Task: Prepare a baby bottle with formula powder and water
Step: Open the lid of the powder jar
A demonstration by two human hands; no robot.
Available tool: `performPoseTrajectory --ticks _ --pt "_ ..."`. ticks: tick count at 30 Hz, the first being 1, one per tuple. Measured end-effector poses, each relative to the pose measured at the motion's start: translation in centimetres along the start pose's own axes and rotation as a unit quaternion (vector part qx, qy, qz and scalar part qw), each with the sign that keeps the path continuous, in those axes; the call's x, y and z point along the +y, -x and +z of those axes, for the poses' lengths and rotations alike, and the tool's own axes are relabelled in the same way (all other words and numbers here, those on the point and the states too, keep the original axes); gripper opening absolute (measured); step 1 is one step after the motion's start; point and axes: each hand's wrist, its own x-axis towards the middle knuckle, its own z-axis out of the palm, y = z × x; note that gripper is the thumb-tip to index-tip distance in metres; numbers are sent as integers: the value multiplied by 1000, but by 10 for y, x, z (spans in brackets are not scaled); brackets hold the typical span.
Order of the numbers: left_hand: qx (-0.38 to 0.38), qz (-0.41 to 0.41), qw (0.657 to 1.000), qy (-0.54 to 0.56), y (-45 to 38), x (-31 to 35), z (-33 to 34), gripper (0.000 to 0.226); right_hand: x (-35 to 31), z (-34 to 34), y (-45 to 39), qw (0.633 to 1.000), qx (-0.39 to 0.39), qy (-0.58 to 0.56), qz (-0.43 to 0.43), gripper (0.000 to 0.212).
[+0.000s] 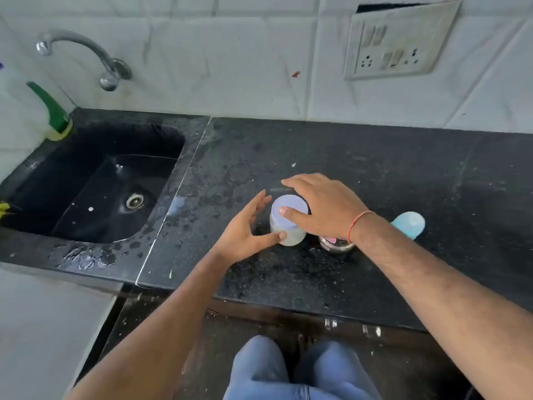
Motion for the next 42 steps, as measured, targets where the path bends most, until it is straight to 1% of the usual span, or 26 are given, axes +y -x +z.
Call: performPoseTrajectory --ticks 1,3,4,7,11,15,16,18,20,24,27,31,33,34,36,38,39,40,42 --pt "-10 27 999 18 -5 -3 0 102 1 5 -3 1000 10 23 -12 71" --pt "-31 71 997 8 -16 -7 0 83 0 9 -7 998 11 60 -15 76" --pt "-38 86 996 2 -20 -8 -1 75 -1 10 -6 997 -1 72 -13 76" --pt "-28 121 992 11 -29 -19 6 68 -3 25 -8 996 7 86 -18 70" --pt "-23 141 989 29 -32 -30 12 67 -5 35 -3 997 48 61 -22 66" --pt "-4 165 986 2 -20 -36 24 81 -18 42 11 994 52 91 -30 68" --pt "1 170 985 -6 -17 -37 27 81 -23 42 18 994 56 91 -30 67" --pt "10 168 986 -19 -8 -38 31 69 -30 42 32 995 50 78 -22 63" --pt "18 170 985 -27 1 -39 36 61 -39 41 44 996 37 74 -16 59" --pt "42 176 984 -2 15 -39 44 58 -53 38 53 995 12 94 -19 58" --pt "50 176 983 2 20 -37 47 50 -57 32 51 993 -12 114 -24 57" --pt "52 177 983 19 22 -39 50 40 -51 23 49 992 -79 84 -40 62" --pt "49 171 983 35 22 -42 52 43 -49 20 49 991 -116 56 -40 71" --pt "48 169 984 42 21 -44 52 45 -48 18 48 991 -121 50 -35 77" --pt "44 169 983 53 19 -47 53 50 -52 17 45 992 -94 82 -12 85" --pt "43 171 983 52 17 -48 53 52 -57 20 40 982 -49 183 13 90" --pt "42 170 983 51 16 -49 53 53 -60 22 38 973 -44 225 25 91" --pt "41 168 984 49 16 -49 52 53 -62 24 37 968 -49 243 32 88" --pt "41 168 984 47 14 -50 51 54 -64 24 31 973 -69 220 34 69"
